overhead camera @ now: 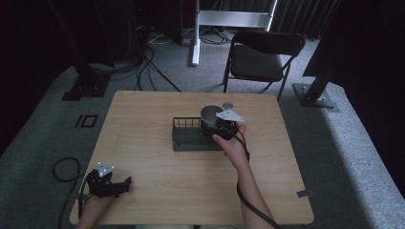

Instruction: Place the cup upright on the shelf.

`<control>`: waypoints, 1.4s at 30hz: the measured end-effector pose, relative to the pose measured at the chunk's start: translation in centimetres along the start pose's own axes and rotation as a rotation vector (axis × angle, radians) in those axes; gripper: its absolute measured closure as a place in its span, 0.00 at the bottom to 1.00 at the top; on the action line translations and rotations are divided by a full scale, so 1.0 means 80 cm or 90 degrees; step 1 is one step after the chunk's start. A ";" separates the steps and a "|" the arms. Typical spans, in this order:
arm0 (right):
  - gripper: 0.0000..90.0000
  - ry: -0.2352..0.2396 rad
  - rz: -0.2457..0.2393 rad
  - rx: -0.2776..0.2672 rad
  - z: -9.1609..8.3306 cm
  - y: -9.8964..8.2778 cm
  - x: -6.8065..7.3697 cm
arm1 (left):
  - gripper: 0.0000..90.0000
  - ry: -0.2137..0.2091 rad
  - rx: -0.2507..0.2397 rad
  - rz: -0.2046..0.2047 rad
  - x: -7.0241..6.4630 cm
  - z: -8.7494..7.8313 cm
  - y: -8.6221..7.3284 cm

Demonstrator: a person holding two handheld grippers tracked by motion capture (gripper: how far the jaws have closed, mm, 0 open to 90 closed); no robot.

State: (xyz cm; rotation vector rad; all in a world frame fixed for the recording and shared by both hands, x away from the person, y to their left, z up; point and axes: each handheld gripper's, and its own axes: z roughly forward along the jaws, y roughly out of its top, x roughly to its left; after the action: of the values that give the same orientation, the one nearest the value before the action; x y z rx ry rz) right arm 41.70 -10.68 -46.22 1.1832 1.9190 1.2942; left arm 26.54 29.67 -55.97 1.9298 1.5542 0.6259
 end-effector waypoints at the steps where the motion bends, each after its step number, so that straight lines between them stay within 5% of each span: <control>1: 0.16 0.002 0.001 0.003 0.001 -0.002 -0.001 | 0.02 0.000 0.000 0.000 0.000 0.000 0.000; 12: 0.16 -0.006 0.019 0.017 0.007 -0.020 -0.005 | 0.02 0.000 0.000 0.000 0.000 0.000 0.000; 20: 0.16 -0.002 -0.005 0.020 0.005 -0.020 -0.003 | 0.02 0.000 0.000 0.000 0.000 0.000 0.000; 42: 0.13 0.000 -0.021 0.033 -0.040 -0.035 -0.012 | 0.02 0.000 0.000 0.000 0.000 0.000 0.000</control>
State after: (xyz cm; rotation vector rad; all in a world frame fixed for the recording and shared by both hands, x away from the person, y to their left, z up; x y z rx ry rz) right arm 38.56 -13.35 -47.59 1.1710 1.9750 1.2339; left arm 26.54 29.66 -55.97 1.9301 1.5543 0.6257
